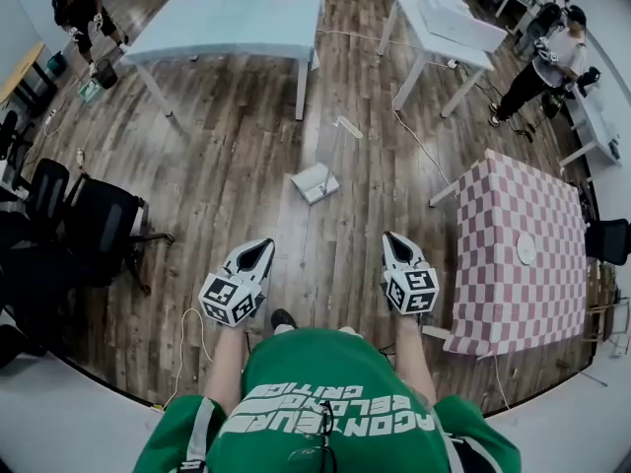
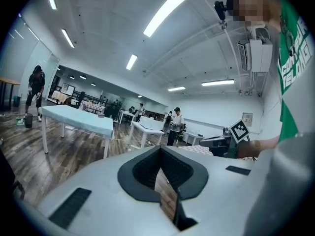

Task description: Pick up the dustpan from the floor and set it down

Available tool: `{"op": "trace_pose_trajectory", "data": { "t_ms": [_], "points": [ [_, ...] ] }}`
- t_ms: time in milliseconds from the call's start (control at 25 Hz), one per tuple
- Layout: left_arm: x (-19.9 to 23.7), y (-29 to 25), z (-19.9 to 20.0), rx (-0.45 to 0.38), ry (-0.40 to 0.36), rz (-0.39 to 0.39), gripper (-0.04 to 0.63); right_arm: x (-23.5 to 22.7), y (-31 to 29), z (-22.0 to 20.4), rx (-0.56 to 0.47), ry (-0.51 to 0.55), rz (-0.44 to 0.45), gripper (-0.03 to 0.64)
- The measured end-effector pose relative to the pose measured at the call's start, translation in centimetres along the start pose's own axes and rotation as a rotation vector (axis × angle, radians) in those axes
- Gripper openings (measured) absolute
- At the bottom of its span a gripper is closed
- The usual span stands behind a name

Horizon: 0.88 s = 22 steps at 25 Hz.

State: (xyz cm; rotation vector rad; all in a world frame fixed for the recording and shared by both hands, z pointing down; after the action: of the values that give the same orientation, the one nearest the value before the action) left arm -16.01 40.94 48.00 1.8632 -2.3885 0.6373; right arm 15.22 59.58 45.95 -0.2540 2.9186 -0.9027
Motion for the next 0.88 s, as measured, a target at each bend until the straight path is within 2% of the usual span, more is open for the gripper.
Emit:
{"op": "trace_pose_trajectory", "data": {
  "t_ms": [160, 360, 640, 880],
  "points": [
    [3.8, 1.6, -0.4, 0.001, 0.012, 0.014, -0.008, 3.2, -3.0, 1.2, 0.01, 0.025, 0.008, 0.009],
    [6.7, 0.8, -0.1, 0.009, 0.038, 0.016, -0.006, 5.5, -5.9, 3.1, 0.066, 0.122, 0.031, 0.009],
    [9.7, -4.1, 1.0, 0.032, 0.044, 0.036, -0.008, 1.5, -13.6, 5.5, 0.099, 0.119, 0.063, 0.009],
    [13.3, -10.3, 4.4, 0.067, 0.06, 0.142, -0.006, -3.7, -22.0, 10.5, 0.106, 0.174, 0.142, 0.009]
  ]
}}
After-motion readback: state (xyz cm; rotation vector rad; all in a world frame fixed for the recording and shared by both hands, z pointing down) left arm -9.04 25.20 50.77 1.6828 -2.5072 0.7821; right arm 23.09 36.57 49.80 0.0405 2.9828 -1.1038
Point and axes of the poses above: the fingertips, and each gripper's own axes: y backward along the fingers, x to its left, z out of its top, the point moved 10 cm from there along y, backward along the fingers, and after that the axes turned 9 degrees about x, right-handed, at the moved point
